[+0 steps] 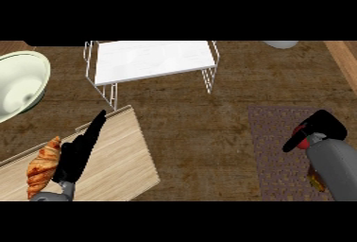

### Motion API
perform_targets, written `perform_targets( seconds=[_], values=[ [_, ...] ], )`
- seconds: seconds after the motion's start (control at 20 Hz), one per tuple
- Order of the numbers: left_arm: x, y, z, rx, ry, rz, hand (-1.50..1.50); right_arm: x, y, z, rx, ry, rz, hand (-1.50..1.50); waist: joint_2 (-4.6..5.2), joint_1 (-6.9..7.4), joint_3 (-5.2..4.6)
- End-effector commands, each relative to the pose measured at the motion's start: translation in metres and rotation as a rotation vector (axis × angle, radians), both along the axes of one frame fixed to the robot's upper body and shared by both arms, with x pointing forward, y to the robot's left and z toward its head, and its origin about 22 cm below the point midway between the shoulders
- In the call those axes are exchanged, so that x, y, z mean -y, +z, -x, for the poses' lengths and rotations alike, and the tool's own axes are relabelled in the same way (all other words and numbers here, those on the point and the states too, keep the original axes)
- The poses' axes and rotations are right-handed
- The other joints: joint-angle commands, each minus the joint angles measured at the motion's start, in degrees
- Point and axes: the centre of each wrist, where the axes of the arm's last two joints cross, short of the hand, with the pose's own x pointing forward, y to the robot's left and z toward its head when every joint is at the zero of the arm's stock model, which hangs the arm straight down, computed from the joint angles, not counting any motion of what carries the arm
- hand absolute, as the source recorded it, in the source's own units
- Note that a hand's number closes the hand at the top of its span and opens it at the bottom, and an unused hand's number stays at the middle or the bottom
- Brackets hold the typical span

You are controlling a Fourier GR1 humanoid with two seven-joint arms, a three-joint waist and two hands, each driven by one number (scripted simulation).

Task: Pick the tomato from the placemat and place it in the tiered shelf

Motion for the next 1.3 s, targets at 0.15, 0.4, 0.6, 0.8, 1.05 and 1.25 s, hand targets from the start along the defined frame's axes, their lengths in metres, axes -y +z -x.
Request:
perform_targets(
  seconds=[0.15,0.4,0.6,0.8,1.05,1.25],
  values=[
    [-0.016,-0.013,0.007,-0.078,0.018,0.014,0.00,-0.056,0.034,0.001,0.081,0.066,0.070,1.50,0.23,-0.59,0.06],
    [0.008,-0.010,0.004,-0.060,-0.030,0.005,0.00,-0.189,0.049,0.017,0.234,0.749,-0.097,1.50,0.00,1.76,0.05],
    [-0.005,-0.002,0.013,-0.071,0.009,-0.001,0.00,-0.223,0.093,0.039,0.335,0.780,-0.059,1.50,-0.12,0.12,0.12],
    [-0.016,-0.004,0.011,-0.063,0.027,-0.002,0.00,-0.240,0.147,0.068,0.506,0.778,0.041,1.50,-0.18,-0.64,0.08],
    [-0.007,-0.004,0.006,-0.054,0.005,-0.007,0.00,-0.243,0.211,0.068,0.785,0.722,-0.077,1.50,0.22,-0.09,0.11],
    [-0.011,-0.014,0.004,-0.055,0.001,-0.008,0.00,-0.238,0.235,0.051,0.828,0.702,-0.070,1.50,0.49,0.03,0.11]
  ],
)
